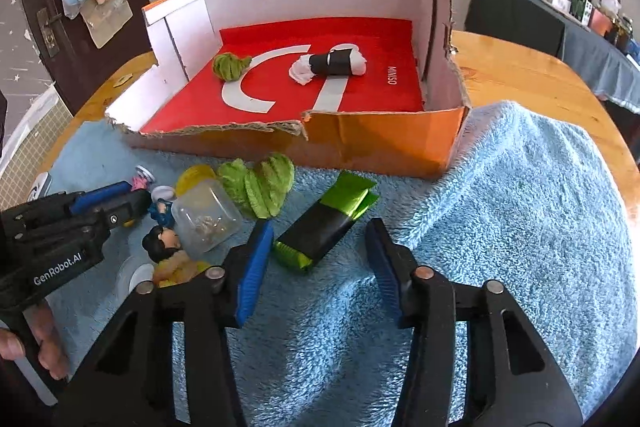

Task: Organize objects
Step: 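Grasp the green banded roll with the right tool while the left tool grasps the pink doll, then lift both held toys and carry them into the red-lined box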

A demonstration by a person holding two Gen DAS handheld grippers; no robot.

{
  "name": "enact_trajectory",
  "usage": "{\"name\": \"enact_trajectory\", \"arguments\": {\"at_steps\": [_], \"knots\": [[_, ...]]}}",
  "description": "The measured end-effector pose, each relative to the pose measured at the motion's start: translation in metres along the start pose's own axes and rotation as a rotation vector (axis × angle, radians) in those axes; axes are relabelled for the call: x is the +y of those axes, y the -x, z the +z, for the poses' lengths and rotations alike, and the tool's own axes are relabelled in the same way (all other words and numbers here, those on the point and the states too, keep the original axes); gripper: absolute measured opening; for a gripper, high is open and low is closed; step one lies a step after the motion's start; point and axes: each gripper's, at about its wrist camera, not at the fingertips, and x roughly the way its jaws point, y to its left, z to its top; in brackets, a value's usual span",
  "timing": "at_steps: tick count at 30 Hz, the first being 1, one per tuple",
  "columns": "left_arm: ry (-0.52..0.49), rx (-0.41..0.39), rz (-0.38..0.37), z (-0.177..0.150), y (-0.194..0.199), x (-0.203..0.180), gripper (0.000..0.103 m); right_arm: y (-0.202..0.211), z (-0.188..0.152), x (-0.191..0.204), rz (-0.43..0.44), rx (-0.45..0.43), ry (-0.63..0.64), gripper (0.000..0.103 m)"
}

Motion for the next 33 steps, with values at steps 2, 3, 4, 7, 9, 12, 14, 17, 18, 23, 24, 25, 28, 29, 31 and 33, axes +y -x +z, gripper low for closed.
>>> {"name": "enact_trajectory", "arguments": {"at_steps": [2, 3, 4, 7, 9, 12, 14, 17, 18, 23, 24, 25, 28, 29, 31, 33], "knots": [[-0.001, -0.001, -0.001, 0.000, 0.000, -0.001, 0.028, 0.001, 0.004, -0.001, 0.016, -0.005, -0.014, 0.039], [0.001, -0.003, -0.001, 0.001, 0.000, 0.000, 0.028, 0.001, 0.005, 0.000, 0.014, -0.010, -0.011, 0.039], [0.001, -0.003, -0.001, 0.001, 0.000, 0.000, 0.028, 0.002, 0.007, 0.002, 0.009, -0.017, -0.003, 0.039], [-0.009, -0.006, 0.002, 0.000, 0.000, -0.002, 0.027, 0.000, 0.010, 0.005, 0.003, -0.027, 0.012, 0.039], [-0.017, -0.008, 0.006, -0.001, -0.001, -0.004, 0.024, -0.005, 0.008, 0.002, 0.004, -0.007, 0.010, 0.038], [-0.013, -0.011, 0.001, -0.002, -0.001, -0.004, 0.023, -0.003, 0.005, -0.006, 0.027, -0.010, -0.027, 0.032], [-0.011, -0.011, -0.001, -0.003, 0.000, -0.004, 0.023, -0.001, 0.005, -0.009, 0.034, -0.014, -0.043, 0.031], [-0.018, -0.012, 0.005, -0.004, 0.000, -0.006, 0.023, 0.001, 0.004, -0.008, 0.029, -0.005, -0.030, 0.029], [-0.022, -0.012, 0.006, -0.004, 0.001, -0.006, 0.023, 0.002, 0.003, -0.008, 0.030, -0.003, -0.026, 0.028], [-0.017, -0.014, -0.016, -0.006, 0.004, -0.007, 0.023, 0.011, -0.003, -0.008, 0.066, -0.006, -0.036, 0.028], [-0.010, -0.014, -0.024, -0.006, 0.004, -0.006, 0.023, 0.014, -0.004, -0.008, 0.073, -0.008, -0.037, 0.028], [-0.004, -0.015, -0.027, -0.006, 0.004, -0.005, 0.023, 0.018, -0.005, -0.007, 0.082, -0.010, -0.037, 0.028], [-0.001, -0.025, -0.027, -0.006, 0.008, -0.005, 0.023, 0.026, -0.006, -0.004, 0.118, -0.019, -0.042, 0.028], [-0.002, -0.028, -0.026, -0.006, 0.009, -0.005, 0.023, 0.029, -0.006, -0.003, 0.122, -0.024, -0.041, 0.028], [-0.003, -0.034, -0.028, -0.006, 0.012, -0.006, 0.023, 0.034, -0.005, 0.001, 0.126, -0.035, -0.034, 0.028], [-0.005, -0.039, -0.029, -0.006, 0.015, -0.007, 0.023, 0.037, -0.004, 0.004, 0.132, -0.041, -0.029, 0.028]]}}
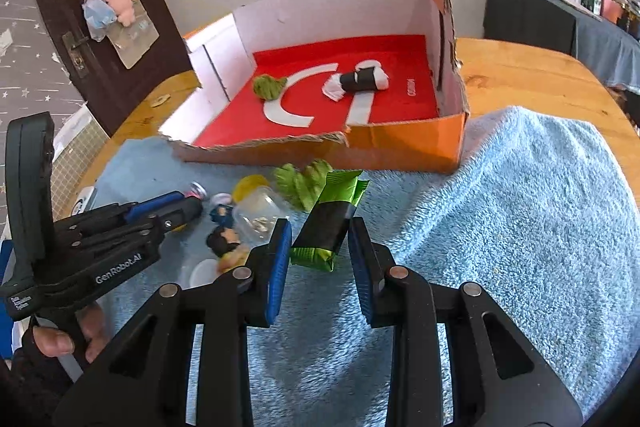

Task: Organize objects
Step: 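Lift both held toys and carry them into the red-lined box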

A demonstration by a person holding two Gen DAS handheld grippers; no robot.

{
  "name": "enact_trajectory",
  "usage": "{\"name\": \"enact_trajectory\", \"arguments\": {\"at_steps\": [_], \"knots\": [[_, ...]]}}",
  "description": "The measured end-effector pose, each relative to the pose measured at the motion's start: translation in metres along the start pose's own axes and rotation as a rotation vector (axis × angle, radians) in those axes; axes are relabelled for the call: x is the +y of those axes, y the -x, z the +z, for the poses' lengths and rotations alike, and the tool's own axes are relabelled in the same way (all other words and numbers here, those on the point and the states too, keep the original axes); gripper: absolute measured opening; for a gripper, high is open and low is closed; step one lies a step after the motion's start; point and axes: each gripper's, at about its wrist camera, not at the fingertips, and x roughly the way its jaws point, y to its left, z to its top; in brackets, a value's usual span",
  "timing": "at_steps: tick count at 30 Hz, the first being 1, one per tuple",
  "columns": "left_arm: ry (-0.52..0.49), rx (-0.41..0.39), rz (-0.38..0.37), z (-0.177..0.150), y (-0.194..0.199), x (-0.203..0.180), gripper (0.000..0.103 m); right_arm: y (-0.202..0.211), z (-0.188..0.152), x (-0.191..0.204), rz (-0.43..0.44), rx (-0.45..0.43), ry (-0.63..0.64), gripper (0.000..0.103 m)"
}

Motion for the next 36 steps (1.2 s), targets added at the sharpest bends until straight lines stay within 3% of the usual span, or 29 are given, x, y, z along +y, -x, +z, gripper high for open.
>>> {"name": "enact_trajectory", "arguments": {"at_steps": [36], "knots": [[0.011, -0.110, -0.040, 0.023, 0.046, -0.002, 0.023, 0.024, 0.023, 0.030, 0.047, -0.073, 0.061, 0.028]]}}
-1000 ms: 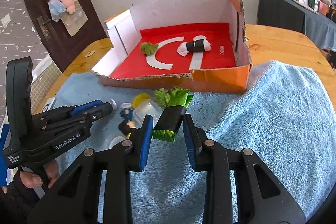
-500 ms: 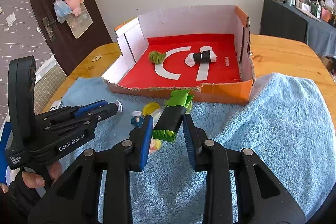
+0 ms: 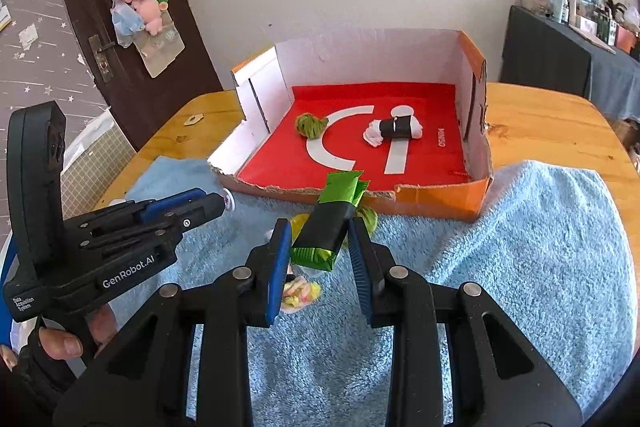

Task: Organize objects
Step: 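Lift both held toys and carry them into the red-lined box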

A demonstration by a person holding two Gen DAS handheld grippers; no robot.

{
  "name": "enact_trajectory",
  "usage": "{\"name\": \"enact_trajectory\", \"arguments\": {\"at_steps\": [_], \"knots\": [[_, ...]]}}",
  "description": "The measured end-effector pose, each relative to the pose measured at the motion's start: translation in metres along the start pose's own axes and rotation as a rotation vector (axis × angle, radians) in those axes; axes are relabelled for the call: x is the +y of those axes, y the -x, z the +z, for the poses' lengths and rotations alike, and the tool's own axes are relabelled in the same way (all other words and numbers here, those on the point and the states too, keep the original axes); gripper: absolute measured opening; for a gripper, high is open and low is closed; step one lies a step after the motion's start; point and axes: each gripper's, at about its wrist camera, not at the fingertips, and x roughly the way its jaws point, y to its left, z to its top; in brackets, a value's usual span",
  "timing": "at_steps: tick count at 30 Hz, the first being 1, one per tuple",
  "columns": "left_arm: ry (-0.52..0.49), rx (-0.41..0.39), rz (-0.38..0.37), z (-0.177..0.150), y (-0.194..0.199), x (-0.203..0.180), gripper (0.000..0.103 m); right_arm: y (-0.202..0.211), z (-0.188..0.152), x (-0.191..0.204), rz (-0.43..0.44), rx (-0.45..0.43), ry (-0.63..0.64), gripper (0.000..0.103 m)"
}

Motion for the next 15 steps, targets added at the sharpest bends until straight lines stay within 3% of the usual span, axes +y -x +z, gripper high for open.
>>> {"name": "enact_trajectory", "arguments": {"at_steps": [15], "knots": [[-0.007, -0.052, -0.006, 0.042, -0.003, 0.001, 0.023, -0.007, 0.029, -0.003, -0.006, -0.022, 0.011, 0.028]]}}
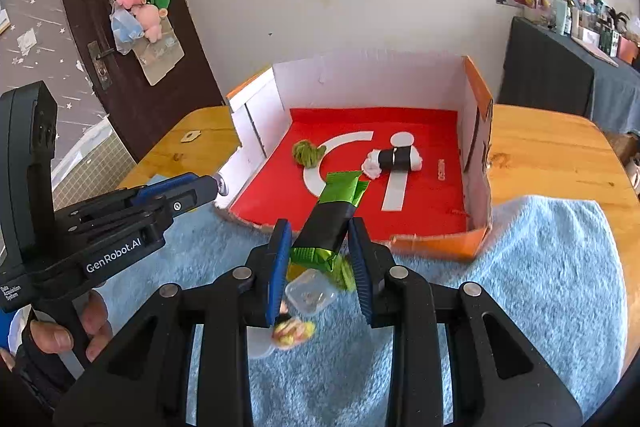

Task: Organize objects
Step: 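Lift both held toys and carry them into the red-lined box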

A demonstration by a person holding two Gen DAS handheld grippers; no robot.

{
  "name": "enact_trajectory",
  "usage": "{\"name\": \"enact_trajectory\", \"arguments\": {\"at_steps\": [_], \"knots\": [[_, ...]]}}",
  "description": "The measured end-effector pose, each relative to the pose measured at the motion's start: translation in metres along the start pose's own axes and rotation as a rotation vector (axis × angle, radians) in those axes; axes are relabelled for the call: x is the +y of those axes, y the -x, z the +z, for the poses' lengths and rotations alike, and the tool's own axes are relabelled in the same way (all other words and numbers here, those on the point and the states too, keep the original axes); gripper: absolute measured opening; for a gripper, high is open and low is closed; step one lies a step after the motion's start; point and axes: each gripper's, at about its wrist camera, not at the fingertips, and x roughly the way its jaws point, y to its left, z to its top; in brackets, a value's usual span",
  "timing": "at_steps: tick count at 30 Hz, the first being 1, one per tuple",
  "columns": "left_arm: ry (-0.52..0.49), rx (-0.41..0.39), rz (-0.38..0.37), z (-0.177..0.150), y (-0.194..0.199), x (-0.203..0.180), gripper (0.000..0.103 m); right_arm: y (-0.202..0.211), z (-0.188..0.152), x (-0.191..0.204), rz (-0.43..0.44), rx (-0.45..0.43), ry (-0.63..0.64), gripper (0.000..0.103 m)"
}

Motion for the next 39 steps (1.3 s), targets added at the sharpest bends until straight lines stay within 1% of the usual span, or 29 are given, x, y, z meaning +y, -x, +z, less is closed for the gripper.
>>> {"name": "enact_trajectory", "arguments": {"at_steps": [8, 15, 24, 39], "knots": [[-0.019, 0.014, -0.003, 0.020, -0.023, -0.002, 0.023, -0.019, 0.018, -0.011, -0.008, 0.018, -0.009, 0.028], [-0.019, 0.065, -0.008, 0.029, -0.058, 0.000, 0.023, -0.047, 0.027, -0.026, -0.022, 0.073, -0.027, 0.028], [-0.012, 0.124, 0.000, 0.025, -0.093, 0.004, 0.023, -0.074, 0.028, -0.039, -0.033, 0.138, -0.044, 0.028], [-0.007, 0.189, 0.007, 0.019, -0.117, 0.005, 0.023, -0.099, 0.024, -0.044, -0.058, 0.218, -0.041, 0.028]]}}
